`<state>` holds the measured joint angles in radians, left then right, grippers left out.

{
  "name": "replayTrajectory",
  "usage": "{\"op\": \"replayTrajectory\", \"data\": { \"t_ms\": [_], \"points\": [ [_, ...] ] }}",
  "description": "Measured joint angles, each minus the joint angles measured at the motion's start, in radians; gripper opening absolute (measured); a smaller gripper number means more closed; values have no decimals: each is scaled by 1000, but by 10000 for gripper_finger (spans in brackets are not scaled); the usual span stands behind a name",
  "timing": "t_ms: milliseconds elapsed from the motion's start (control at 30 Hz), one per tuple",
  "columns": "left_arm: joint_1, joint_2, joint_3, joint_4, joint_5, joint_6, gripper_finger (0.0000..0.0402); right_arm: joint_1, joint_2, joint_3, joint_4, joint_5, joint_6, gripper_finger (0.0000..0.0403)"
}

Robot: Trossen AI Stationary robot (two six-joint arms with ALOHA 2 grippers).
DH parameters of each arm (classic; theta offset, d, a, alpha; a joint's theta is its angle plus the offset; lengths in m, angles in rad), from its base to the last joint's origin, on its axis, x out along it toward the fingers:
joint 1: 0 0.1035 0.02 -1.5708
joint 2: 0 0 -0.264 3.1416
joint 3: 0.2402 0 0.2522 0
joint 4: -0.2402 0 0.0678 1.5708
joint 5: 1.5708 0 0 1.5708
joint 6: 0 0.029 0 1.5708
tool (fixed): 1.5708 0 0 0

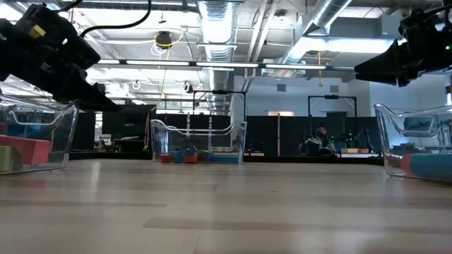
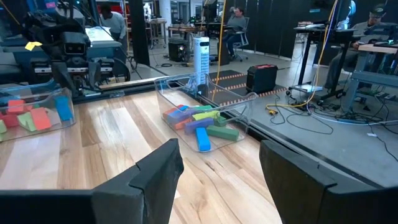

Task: Sort blocks by size
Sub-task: Return to Home Position

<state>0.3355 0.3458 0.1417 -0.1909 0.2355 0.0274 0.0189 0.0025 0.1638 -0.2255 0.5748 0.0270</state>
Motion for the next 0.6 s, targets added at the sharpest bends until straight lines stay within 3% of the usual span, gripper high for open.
{"op": "replayTrajectory", "data": {
  "t_ms": [600],
  "points": [
    [0, 0, -1, 1, 0, -17, 167, 0, 0, 0, 0, 0, 0, 249]
  ]
}}
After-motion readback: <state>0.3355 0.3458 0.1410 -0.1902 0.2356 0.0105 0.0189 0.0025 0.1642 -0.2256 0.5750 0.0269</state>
